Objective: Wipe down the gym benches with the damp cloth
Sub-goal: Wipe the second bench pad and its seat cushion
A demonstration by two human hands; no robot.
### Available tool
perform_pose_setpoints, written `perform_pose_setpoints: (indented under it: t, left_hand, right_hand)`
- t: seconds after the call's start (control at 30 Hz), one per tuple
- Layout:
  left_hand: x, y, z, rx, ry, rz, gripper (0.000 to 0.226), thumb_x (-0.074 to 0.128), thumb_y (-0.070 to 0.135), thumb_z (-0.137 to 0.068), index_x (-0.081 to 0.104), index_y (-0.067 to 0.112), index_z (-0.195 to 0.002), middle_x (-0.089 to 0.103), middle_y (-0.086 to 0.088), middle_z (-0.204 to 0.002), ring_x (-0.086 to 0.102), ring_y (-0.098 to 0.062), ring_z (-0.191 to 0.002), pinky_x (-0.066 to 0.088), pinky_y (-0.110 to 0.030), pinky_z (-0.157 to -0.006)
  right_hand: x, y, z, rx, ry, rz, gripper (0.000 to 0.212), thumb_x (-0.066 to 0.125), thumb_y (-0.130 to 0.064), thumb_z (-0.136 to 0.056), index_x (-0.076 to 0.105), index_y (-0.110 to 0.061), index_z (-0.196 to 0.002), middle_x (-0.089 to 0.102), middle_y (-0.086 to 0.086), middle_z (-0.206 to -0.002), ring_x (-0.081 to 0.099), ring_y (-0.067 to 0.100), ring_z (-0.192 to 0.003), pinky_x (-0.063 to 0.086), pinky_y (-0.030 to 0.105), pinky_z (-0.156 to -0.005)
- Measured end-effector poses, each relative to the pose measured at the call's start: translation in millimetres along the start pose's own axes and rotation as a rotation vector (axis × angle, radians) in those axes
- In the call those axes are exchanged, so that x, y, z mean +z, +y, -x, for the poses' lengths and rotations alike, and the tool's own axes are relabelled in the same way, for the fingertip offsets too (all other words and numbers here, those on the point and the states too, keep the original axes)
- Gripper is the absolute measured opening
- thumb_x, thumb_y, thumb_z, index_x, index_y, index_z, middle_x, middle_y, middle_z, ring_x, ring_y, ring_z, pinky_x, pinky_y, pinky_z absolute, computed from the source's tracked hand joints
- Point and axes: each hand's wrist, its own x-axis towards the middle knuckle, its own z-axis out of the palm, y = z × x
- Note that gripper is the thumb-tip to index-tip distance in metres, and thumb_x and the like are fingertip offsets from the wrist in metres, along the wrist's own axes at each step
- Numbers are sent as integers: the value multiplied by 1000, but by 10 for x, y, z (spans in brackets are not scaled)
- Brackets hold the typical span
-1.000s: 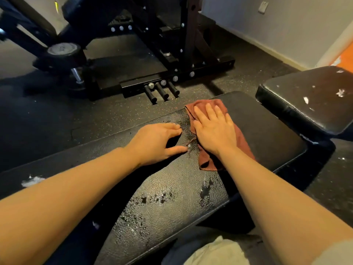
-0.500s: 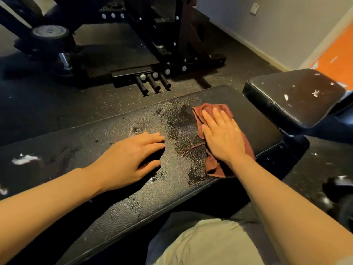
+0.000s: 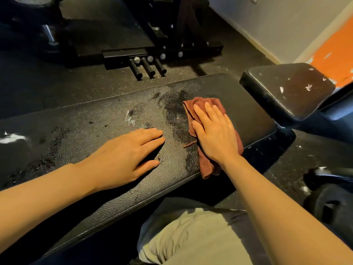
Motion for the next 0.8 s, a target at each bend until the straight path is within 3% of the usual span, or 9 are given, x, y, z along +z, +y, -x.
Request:
perform_pose_setpoints:
  t: [0.1,0.27,0.4,0.53,0.67,0.8]
  left_hand:
    - [1,14,15,19,20,-28,63,30,53,-94,48,14,-141,46,-2,-146,46,-19,-133,33,-39,-110]
    - [27,48,17,27,15,-40,62,32,48,-95,48,8,-139,47,-9,-145,45,-22,-134,33,-43,-111]
    - [24,41,6,30,4,-32,61,34,47,-95,49,7,-139,48,-9,-145,46,-22,-133,34,-43,-111]
    - [5,13,19,32,-9,-27,62,32,49,-96,45,10,-143,43,-6,-149,42,-19,-137,33,-41,-113]
    - [-29,16,72,13,8,-44,61,32,49,-95,47,12,-141,46,-4,-147,45,-18,-134,32,-40,-111]
    - [-66,19,118,-14,9,-28,60,35,49,-94,50,13,-139,49,-3,-144,49,-17,-130,32,-36,-110]
  right_hand:
    - [19,-59,7,82,31,33,50,30,-44,-102,29,-30,-150,21,3,-160,14,22,-148,10,42,-120]
    - [130,-503,155,165,70,121,63,14,-47,-97,35,-18,-148,32,18,-153,27,36,-142,21,53,-116]
    - [156,-679,199,-29,19,77,67,8,-48,-93,31,-20,-150,28,16,-155,21,34,-145,17,52,-117]
    - [71,-258,61,-199,-20,40,66,9,-57,-91,25,-33,-151,21,1,-160,14,21,-148,11,43,-120]
    - [69,-210,9,-49,8,26,63,14,-53,-94,28,-30,-151,21,3,-160,14,23,-148,11,45,-120]
    - [156,-689,138,38,43,104,70,7,-49,-93,31,-17,-150,27,19,-155,21,36,-144,16,53,-117]
